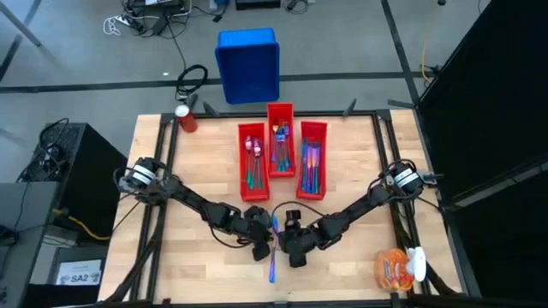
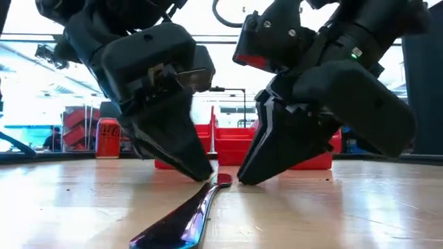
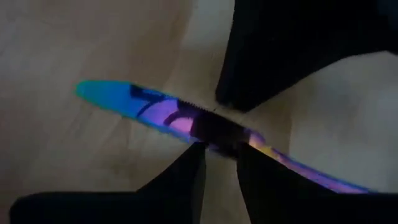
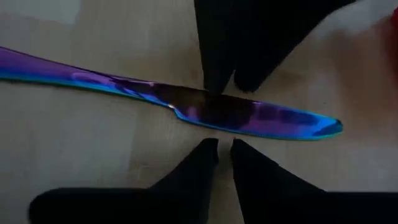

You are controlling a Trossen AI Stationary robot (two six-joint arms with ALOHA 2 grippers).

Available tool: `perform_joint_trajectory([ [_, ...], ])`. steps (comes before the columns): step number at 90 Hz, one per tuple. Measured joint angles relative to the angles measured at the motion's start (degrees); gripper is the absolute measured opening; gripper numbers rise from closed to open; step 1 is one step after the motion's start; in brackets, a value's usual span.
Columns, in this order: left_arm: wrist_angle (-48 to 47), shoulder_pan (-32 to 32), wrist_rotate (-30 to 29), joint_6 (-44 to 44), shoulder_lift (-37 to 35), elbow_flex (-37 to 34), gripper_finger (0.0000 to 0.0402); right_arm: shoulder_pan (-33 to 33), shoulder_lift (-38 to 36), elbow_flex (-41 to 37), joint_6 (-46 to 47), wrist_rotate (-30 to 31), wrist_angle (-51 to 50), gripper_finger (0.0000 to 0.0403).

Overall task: Sort silverware
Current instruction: Put the iridescent knife into the right orange bin

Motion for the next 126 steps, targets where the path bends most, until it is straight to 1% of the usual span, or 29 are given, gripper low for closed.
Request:
perform_joint_trajectory([
  [12, 4.38, 0.83, 2.33, 0.03, 2.56, -0.02, 0.0078, -0.46, 0.08, -0.10, -0.79, -1.08, 0.67, 0.0004],
  [30, 5.13, 1.23, 3.28, 0.06, 3.28, -0.03, 0.0078, -0.57, 0.25, -0.38, -3.03, -0.63, 3.15, 0.0003],
  [42, 5.29, 1.25, 4.19, 0.38, 3.34, -0.03, 0.0078, 0.44, 0.42, -0.49, -6.07, 3.75, 5.13, 0.0002],
  [72, 5.28, 1.25, 4.44, 0.54, 3.34, -0.03, 0.0078, 2.58, 0.73, -0.52, -10.14, 9.75, 6.57, 0.0001],
  [95, 5.79, 1.25, 4.77, 0.57, 3.56, 0.06, 0.0078, 3.82, 0.73, -0.36, -13.62, 16.53, 7.44, 0.0001],
  [111, 5.59, 1.25, 4.88, 0.79, 3.56, 0.08, 0.0078, 4.85, -0.25, -0.36, -14.70, 16.46, 4.49, 0.0000],
  [119, 5.55, 1.25, 4.86, 0.79, 3.56, 0.08, 0.0078, 5.35, -1.87, -0.36, -12.03, 15.71, 1.60, 0.0000],
  [126, 5.57, 1.25, 4.83, 0.81, 3.56, 0.06, 0.0078, 5.62, -3.63, -0.36, -8.81, 12.98, -0.80, 0.0000],
])
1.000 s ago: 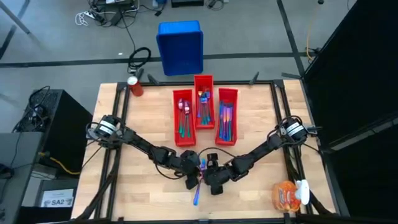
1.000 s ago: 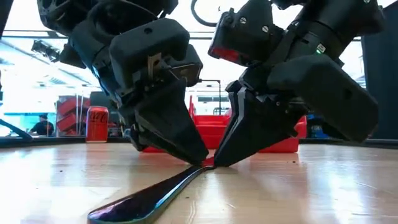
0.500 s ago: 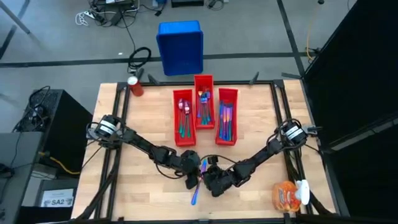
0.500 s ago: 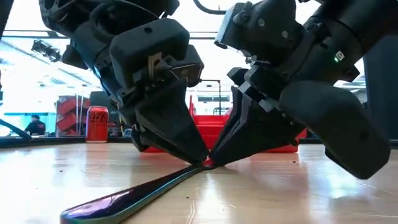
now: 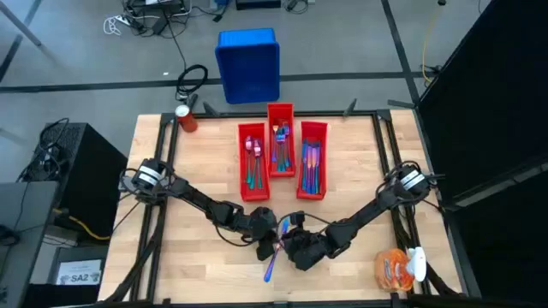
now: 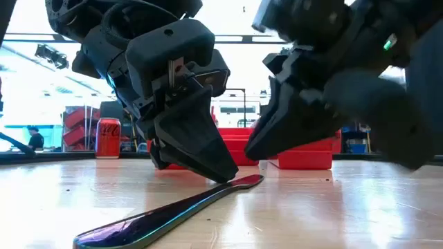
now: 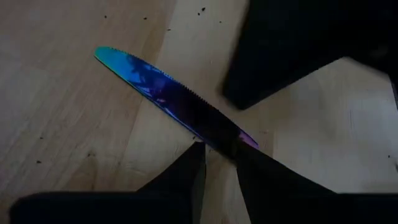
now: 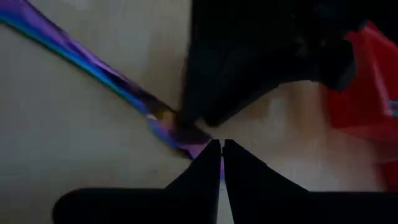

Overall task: Sort silverware
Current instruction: Put the iridescent knife into the right orange bin

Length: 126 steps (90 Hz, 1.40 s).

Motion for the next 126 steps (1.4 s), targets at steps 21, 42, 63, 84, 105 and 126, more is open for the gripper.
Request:
perform_joint_trajectory([
  [21, -0.11, 0.02, 0.03, 0.00, -0.61, 0.33, 0.0078, -0.24, -0.95, 0.07, 8.28, -10.05, -2.65, 0.0000],
  [42, -2.38, 0.02, -0.13, 1.73, -2.52, 1.36, 0.0078, -1.55, -0.79, 0.04, 11.93, -10.95, -5.22, 0.0000],
  [63, -2.98, 0.07, -0.29, 1.03, -2.45, 1.53, 0.0078, -3.35, 0.75, 0.29, 14.75, -15.91, -5.44, 0.0000],
  [84, -2.38, 0.07, -0.13, 0.13, -2.45, 1.49, 0.0078, -5.22, 2.46, 0.33, 14.86, -17.21, -3.35, 0.0000],
  [105, -2.84, 0.07, -0.09, -0.04, -2.47, 1.49, 0.0078, -6.69, 2.82, 0.08, 11.52, -15.49, 1.09, 0.0000],
  [126, -4.76, 0.07, -0.56, -0.07, -2.64, 1.50, 0.0078, -5.49, 3.11, -0.10, 7.62, -9.67, 4.71, 0.0000],
])
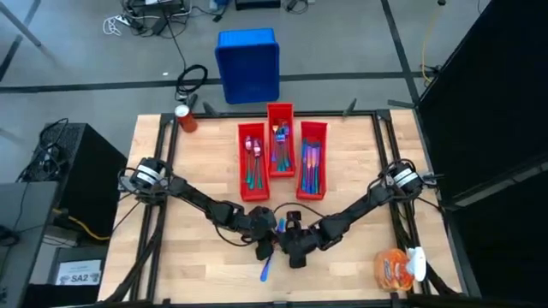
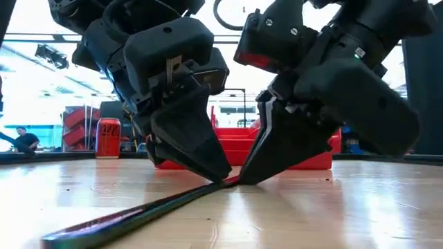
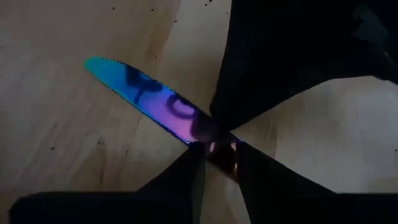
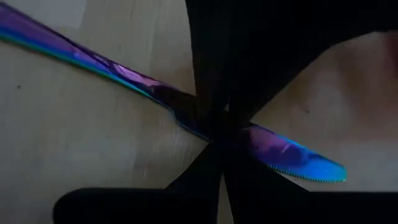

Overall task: Sort silverware
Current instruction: Put the iridescent knife into the right orange bin

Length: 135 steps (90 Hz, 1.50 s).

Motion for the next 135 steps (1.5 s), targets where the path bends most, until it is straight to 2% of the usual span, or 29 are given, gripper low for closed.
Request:
perform_joint_trajectory([
  [22, -0.27, 0.00, 0.00, 0.00, 0.00, -0.05, 0.0078, 1.03, 0.16, -0.07, -3.83, 4.86, 2.29, 0.0000],
  [72, -1.75, 0.30, 3.08, 0.00, 0.00, -0.06, 0.0078, 0.90, 0.14, -0.07, -7.21, 7.25, 4.46, 0.0000],
  [83, -0.79, 0.37, 4.62, 0.07, 0.09, 0.06, 0.0078, -0.41, -0.39, 0.41, -7.35, 10.37, 6.78, 0.0000],
  [99, -0.84, 0.37, 4.76, 0.22, 0.09, 0.09, 0.0078, -1.62, -0.21, 0.27, -8.02, 6.91, 6.91, 0.0000],
  [115, -2.13, 0.33, 4.47, 0.15, 0.07, 0.18, 0.0078, -1.13, -0.90, 0.23, -9.17, 6.60, 3.59, 0.0000],
  [135, -1.27, 0.28, 4.32, 0.13, 0.07, 0.00, 0.0078, 4.53, -4.17, 0.23, -6.25, 7.38, -3.86, 0.0000],
])
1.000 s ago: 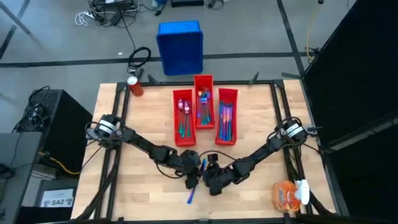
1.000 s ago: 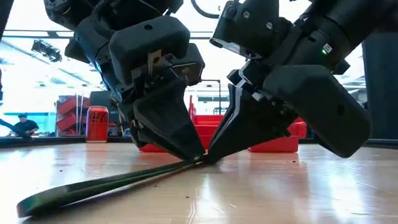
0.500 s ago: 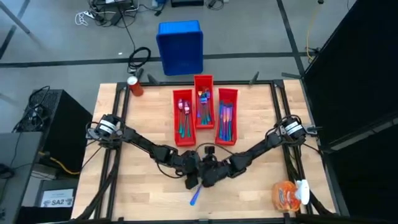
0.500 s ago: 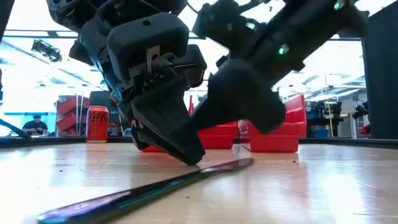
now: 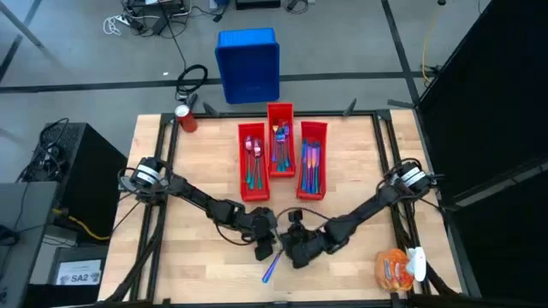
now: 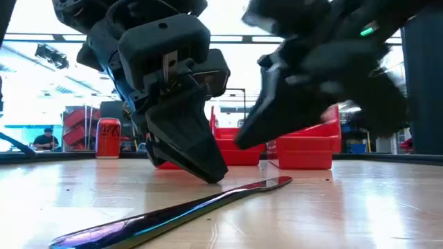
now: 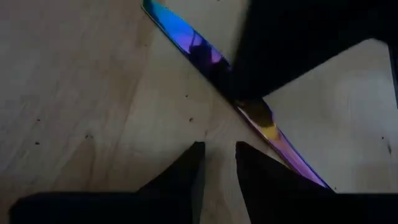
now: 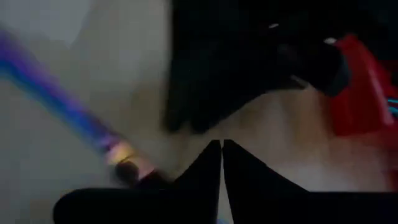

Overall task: Sort silverware
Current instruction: Put the iridescent knife into the right orange bin

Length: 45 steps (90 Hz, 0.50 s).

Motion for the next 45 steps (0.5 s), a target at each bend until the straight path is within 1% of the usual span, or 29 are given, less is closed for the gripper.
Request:
perform_joint_trajectory([
  [12, 2.25, -0.05, 0.88, 0.28, 0.14, 0.06, 0.0079, 3.19, -0.47, -0.02, 3.43, -0.62, -4.26, 0.0000],
  [24, 0.15, -0.15, 1.33, 1.36, 0.32, 2.08, 0.0079, 4.94, -0.18, -0.04, 5.94, -2.50, -5.02, 0.0000],
  [45, -2.48, -0.64, 1.18, 2.36, 0.37, 4.33, 0.0080, 3.76, 2.73, 0.00, 7.03, -4.93, -4.26, 0.0000],
])
